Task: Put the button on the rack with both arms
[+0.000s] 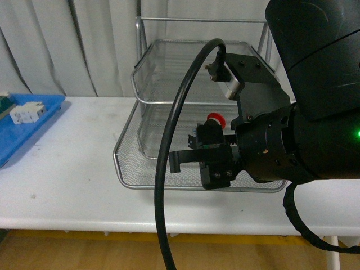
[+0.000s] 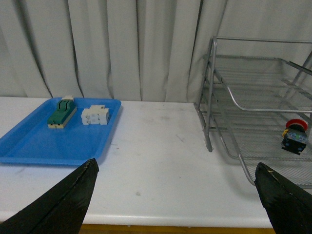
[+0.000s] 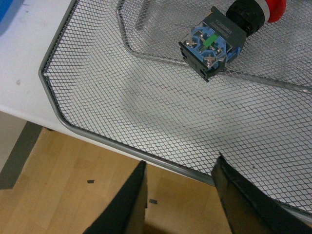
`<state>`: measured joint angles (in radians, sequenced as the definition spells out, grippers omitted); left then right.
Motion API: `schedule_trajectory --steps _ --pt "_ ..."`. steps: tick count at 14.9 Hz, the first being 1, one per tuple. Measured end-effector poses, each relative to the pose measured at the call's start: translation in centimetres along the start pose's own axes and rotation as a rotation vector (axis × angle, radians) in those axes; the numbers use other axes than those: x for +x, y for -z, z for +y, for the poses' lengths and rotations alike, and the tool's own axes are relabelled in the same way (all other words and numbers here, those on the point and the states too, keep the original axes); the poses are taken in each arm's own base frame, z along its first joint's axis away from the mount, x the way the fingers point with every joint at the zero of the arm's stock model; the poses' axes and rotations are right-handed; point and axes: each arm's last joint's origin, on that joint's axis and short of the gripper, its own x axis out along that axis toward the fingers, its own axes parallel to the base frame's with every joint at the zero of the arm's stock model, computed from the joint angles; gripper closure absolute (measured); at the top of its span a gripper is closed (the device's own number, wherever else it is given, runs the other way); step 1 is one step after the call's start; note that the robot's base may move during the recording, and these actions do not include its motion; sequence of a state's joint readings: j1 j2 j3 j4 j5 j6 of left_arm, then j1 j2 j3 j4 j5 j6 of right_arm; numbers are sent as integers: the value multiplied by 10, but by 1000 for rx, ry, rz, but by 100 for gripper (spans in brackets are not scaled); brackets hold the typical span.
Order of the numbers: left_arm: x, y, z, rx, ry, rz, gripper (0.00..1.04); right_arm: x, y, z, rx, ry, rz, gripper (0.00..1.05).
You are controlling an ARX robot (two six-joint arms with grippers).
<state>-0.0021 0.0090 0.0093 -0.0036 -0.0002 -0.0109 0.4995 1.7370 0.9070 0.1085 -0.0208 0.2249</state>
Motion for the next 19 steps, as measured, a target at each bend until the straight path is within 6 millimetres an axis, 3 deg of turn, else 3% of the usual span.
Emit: schedule_trajectory --steps 3,4,7,10,13,16,19 --pt "0 0 0 0 0 0 7 6 10 2 -9 8 24 96" --pt "0 0 0 0 0 0 7 9 19 5 -27 7 46 103" --pt "0 0 0 0 0 0 7 26 47 6 -54 26 147 103" --pt "0 0 0 0 0 0 7 41 58 4 -58 56 187 103" --pt "0 0 0 0 0 0 7 51 45 0 -47 92 159 103" --pt "0 0 0 0 0 0 7 58 26 -22 -19 154 131 103" --pt "0 0 0 0 0 0 7 63 14 -27 -14 162 111 103"
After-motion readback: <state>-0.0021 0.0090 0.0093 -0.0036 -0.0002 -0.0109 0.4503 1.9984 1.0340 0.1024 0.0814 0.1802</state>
